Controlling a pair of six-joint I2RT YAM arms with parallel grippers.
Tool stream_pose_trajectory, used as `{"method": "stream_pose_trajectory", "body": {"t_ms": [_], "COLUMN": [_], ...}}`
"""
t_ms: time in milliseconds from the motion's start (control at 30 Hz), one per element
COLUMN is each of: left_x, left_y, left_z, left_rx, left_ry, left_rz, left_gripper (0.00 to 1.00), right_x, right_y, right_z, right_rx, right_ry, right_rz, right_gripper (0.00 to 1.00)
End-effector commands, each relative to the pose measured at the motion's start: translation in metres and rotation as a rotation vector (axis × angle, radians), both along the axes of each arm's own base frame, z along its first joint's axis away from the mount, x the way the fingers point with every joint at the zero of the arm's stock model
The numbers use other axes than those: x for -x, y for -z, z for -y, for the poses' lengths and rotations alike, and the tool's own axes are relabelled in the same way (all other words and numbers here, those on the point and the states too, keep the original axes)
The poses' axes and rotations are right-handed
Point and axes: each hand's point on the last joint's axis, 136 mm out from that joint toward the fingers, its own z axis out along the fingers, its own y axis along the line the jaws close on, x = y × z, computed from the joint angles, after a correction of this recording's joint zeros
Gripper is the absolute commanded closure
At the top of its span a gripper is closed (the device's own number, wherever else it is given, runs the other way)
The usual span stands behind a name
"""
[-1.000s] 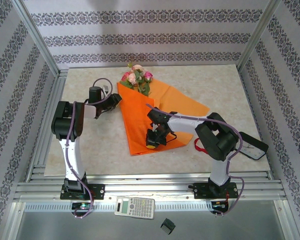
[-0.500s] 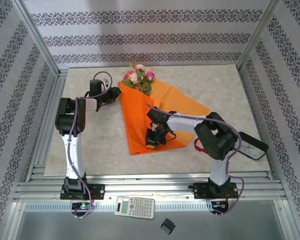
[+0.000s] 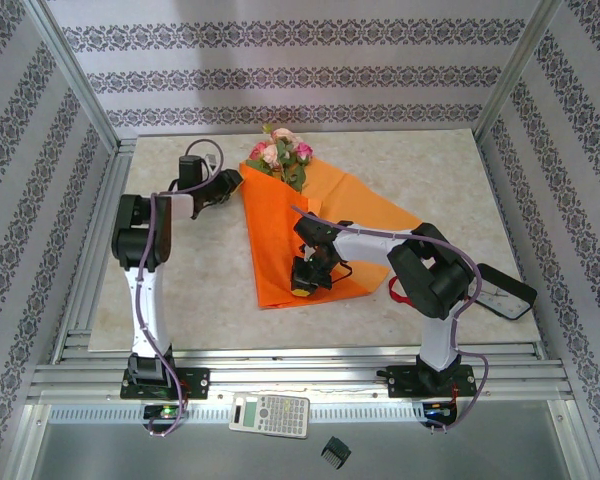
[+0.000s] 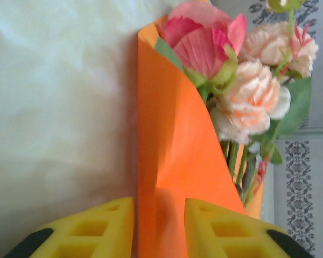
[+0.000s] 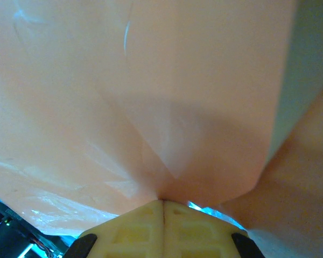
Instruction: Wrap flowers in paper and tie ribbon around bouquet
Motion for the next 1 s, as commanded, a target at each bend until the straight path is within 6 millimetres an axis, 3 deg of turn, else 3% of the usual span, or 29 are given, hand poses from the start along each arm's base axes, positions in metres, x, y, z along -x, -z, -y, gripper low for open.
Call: {"method": "stream_pose_trajectory", "body": {"t_ms": [0, 200, 300, 433, 700, 767, 833, 967], "left_x": [0.032, 0.141, 0.181, 0.218, 0.245, 0.245, 0.245, 0.251], "left_y": [-0.021, -0.013, -0.013, -0.004, 0.019, 0.021, 0.020, 0.017], "left_z": [-0.010, 0.024, 0.039, 0.068, 0.085, 0.086, 0.085, 0.083], "left_rx": [-0.015, 0.008, 0.014, -0.003, -0.022, -0.019, -0.022, -0.023], "left_ry": [-0.015, 0.096, 0.128, 0.209, 0.240, 0.244, 0.240, 0.238], "left_rz": [0.000, -0.129, -0.155, -0.202, -0.253, -0.254, -0.247, -0.233], "left_gripper": [0.66, 0.58, 0.56, 0.55, 0.62, 0.74, 1.00, 1.00], "right_x": [0.013, 0.013, 0.013, 0.014, 0.012, 0.011, 0.011, 0.010], "right_y": [0.021, 0.023, 0.024, 0.025, 0.025, 0.024, 0.023, 0.022], "right_z": [0.010, 0.011, 0.010, 0.008, 0.007, 0.006, 0.005, 0.004], "right_rx": [0.063, 0.053, 0.045, 0.038, 0.032, 0.031, 0.029, 0.026], "right_ry": [-0.016, -0.016, -0.014, -0.013, -0.005, -0.002, 0.002, 0.007], "right_rz": [-0.062, -0.063, -0.068, -0.067, -0.059, -0.057, -0.054, -0.052], "right_gripper": [1.00, 1.00, 1.00, 1.00, 1.00, 1.00, 1.00, 1.00]}}
